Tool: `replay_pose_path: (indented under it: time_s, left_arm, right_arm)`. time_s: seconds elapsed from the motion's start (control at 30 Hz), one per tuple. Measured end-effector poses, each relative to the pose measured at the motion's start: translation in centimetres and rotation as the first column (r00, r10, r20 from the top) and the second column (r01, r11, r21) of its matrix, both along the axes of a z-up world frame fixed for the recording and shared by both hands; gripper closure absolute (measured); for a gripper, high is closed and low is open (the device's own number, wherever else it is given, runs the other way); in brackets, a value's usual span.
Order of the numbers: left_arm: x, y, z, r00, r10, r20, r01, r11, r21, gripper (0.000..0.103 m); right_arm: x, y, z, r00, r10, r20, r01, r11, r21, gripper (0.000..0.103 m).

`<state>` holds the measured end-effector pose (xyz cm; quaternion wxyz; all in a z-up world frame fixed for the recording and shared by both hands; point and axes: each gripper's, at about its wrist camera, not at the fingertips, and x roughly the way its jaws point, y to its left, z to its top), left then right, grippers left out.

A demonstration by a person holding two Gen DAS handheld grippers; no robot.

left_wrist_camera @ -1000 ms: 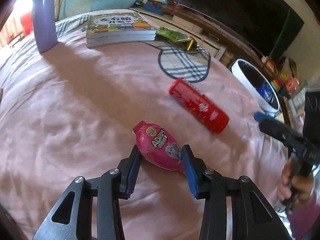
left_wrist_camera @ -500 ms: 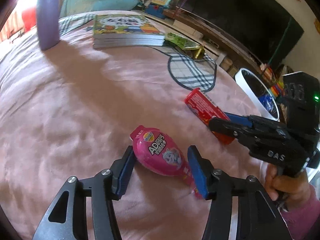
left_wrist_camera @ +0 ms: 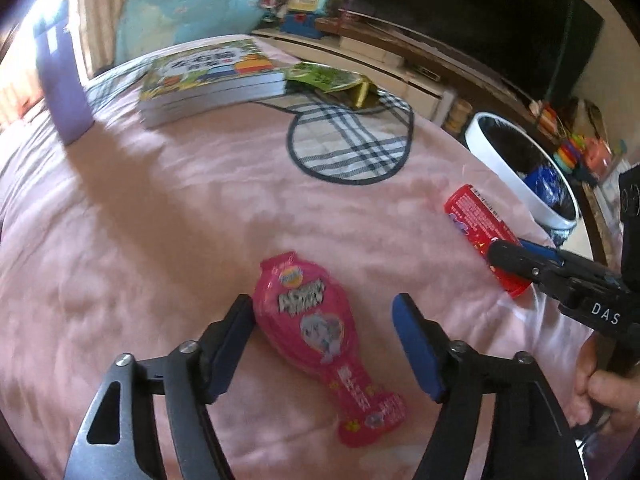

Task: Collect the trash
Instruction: 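Carry the pink package and red can over the bin and open both grippers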

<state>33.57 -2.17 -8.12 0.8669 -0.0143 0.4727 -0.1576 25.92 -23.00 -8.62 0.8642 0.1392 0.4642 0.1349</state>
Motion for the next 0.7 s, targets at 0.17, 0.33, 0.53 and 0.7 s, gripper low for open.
replay_pose_path:
  time_s: [0.17,0.33,0.53,0.7]
  left_arm:
    - [-1.0,0.1,-0.2,0.995,0.092,0.027,-0.092,0.995,0.023,0.033]
    - [-1.0,-1.1,-0.3,0.986,0.148,0.070,-0.154,0.985,0.079,0.055]
    - [-2.6,-2.6,0.6,0.991,0.115,0.067,-0.117,0.993,0.031,0.056]
    - [-4.4,-4.6,1.8,0.994,0.062,0.089,-0.065,0.997,0.030,0.056]
  right_arm:
    - [0.3,0.2,-0.1,1.000,0.022,0.012,-0.022,1.000,-0.004,0.063]
    - [0.8,0.5,-0.6,0.998,0.053,0.016,-0.053,0.998,-0.027,0.064]
    - [0.0,0.4,-0.2,0.996,0.081,0.037,-0.081,0.997,-0.018,0.070]
    - [-1.8,-1.1,1.1,0.996,0.060,0.069,-0.063,0.997,0.036,0.070]
